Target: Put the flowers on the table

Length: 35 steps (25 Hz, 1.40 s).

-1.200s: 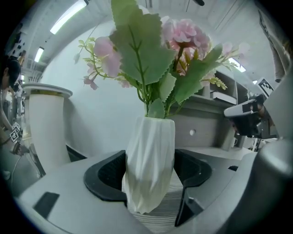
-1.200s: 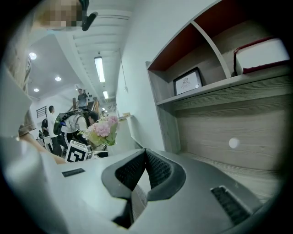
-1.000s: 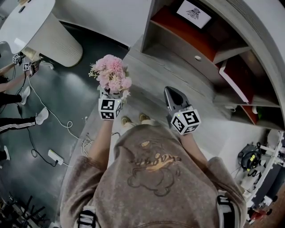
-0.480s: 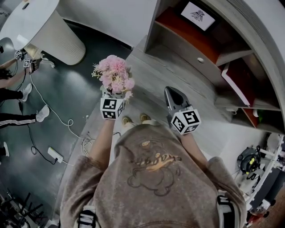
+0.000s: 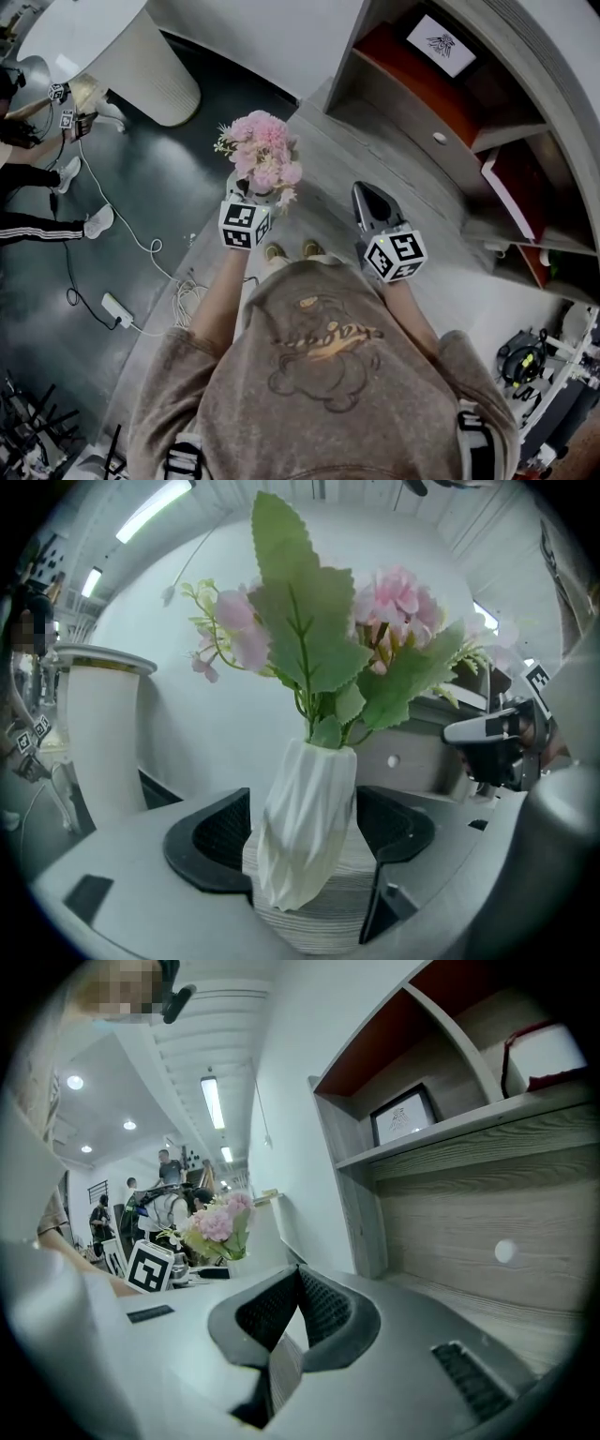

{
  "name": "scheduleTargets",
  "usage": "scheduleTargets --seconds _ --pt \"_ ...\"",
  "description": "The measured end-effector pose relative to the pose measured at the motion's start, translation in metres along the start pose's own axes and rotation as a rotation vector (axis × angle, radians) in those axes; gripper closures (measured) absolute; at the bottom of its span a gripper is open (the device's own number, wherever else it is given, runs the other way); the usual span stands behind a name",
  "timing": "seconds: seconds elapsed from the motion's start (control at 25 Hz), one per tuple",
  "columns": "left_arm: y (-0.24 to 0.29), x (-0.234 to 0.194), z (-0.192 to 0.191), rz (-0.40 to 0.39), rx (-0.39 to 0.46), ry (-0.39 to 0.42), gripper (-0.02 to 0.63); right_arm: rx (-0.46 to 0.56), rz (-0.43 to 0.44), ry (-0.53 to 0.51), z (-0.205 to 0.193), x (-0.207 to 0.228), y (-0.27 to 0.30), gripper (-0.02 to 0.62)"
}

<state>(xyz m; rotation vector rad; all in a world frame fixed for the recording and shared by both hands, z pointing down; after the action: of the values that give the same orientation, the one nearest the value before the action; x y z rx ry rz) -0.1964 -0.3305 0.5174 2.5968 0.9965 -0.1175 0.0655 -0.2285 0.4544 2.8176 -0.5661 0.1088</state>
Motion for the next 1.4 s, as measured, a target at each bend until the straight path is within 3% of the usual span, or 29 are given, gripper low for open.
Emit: scheduleTargets --seconds 0.32,0.72,1.2,1.28,1.4 --pt "-0.036 0.005 0.016 0.026 0.024 -0.015 0.261 -0.008 0.098 -0.023 -0.003 -0.010 0.023 0.597" --pt "-0.095 0.006 0.031 0.146 0.095 -0.074 0.261 -0.010 0.211 -0.049 -0.001 -0.027 0.041 0.597" --pt "-0.142 0.025 0.035 0.237 0.170 -0.114 0.266 0.004 0.238 -0.098 0.007 -0.039 0.043 0.597" --pt "-0.143 0.025 0.035 0.242 0.171 -0.114 0.307 0.008 0.241 -0.104 0.008 -0.039 0.042 0.597" --pt "-0.145 0.024 0.035 0.264 0.184 -0.102 0.440 0.012 0.234 -0.106 0.009 -0.037 0.040 0.597"
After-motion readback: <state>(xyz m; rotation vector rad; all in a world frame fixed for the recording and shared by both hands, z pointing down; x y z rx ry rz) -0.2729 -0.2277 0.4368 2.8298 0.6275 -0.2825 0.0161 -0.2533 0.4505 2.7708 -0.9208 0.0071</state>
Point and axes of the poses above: the fingertips, and each gripper's own axes: y forward along the fingers, x to its right, z out of its top, the point moved 10 cm from there along -y, backward along the fingers, and after that the axes turned 5 degrees about -y, right-handed, at the moved point
